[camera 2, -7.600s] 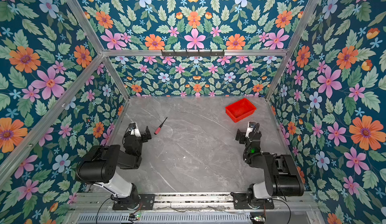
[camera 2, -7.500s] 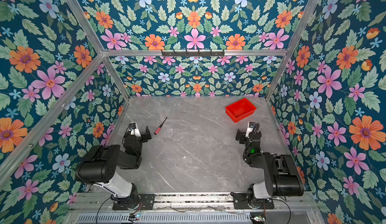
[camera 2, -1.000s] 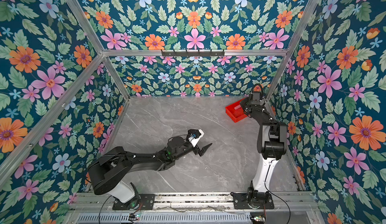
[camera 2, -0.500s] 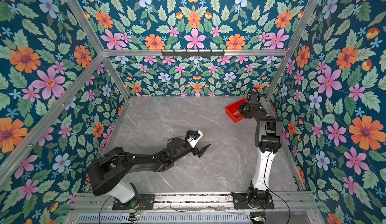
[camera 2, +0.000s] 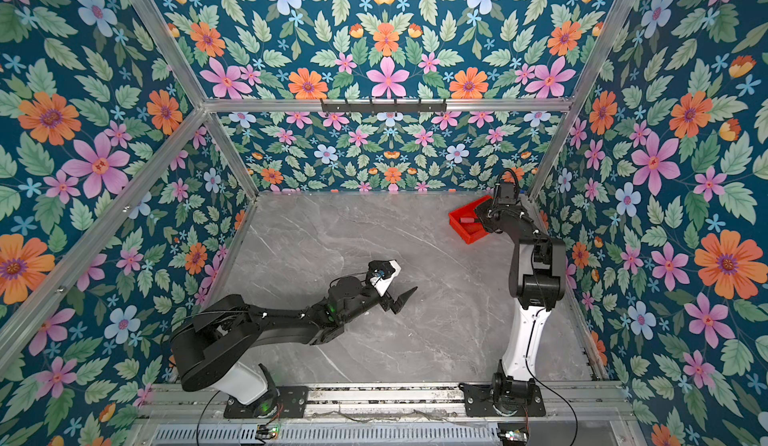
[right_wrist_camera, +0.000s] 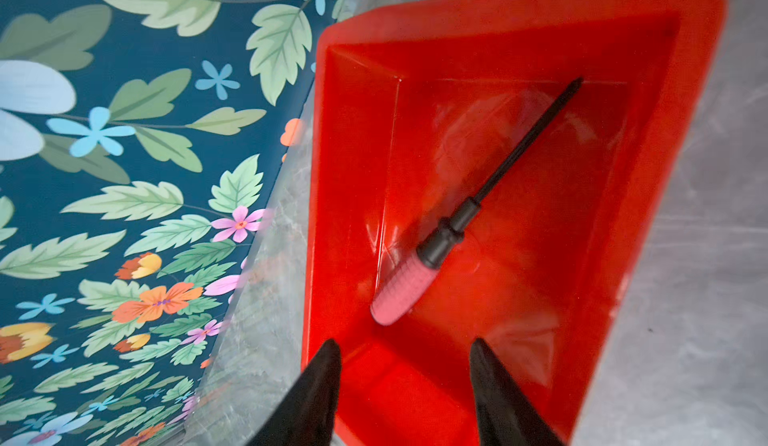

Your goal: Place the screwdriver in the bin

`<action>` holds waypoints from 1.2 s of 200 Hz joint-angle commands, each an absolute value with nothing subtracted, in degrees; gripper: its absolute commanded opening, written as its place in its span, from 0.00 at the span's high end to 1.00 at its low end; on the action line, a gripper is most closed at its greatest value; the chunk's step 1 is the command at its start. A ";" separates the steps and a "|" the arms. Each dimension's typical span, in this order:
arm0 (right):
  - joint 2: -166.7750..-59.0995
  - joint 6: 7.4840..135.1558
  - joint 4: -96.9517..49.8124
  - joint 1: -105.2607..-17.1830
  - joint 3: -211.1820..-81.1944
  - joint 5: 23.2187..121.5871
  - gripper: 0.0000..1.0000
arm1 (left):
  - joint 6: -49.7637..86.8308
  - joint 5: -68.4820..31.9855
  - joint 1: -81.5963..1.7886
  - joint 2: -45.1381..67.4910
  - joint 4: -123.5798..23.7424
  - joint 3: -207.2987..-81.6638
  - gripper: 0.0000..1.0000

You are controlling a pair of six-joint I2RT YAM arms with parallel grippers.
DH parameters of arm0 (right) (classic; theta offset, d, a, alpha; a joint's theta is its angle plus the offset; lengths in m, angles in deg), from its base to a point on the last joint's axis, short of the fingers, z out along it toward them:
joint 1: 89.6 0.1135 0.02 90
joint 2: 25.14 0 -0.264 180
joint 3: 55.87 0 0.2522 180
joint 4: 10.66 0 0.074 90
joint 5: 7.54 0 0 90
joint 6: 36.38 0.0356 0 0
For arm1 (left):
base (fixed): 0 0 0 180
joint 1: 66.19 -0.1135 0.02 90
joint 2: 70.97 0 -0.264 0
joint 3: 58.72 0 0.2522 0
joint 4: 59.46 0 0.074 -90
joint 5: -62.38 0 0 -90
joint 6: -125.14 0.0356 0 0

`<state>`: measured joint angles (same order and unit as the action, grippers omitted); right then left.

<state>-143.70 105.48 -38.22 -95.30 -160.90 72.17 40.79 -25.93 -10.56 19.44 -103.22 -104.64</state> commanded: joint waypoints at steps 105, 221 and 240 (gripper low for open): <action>-105.44 81.09 -8.68 -95.08 -118.68 74.70 0.01 | 42.70 -37.97 -26.58 3.00 -94.21 -95.44 0.00; -95.16 56.31 9.51 -86.64 -92.89 96.49 0.01 | 43.73 -48.02 -54.70 -0.75 -98.63 -86.23 0.00; -97.43 56.53 10.31 -87.59 -92.22 93.48 0.01 | 42.47 -46.57 -57.78 4.30 -106.38 -84.78 0.00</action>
<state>-95.37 58.77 2.39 -86.80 -93.30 94.16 44.29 -47.24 -55.06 0.06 -95.48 -85.98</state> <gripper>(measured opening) 0.993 0.996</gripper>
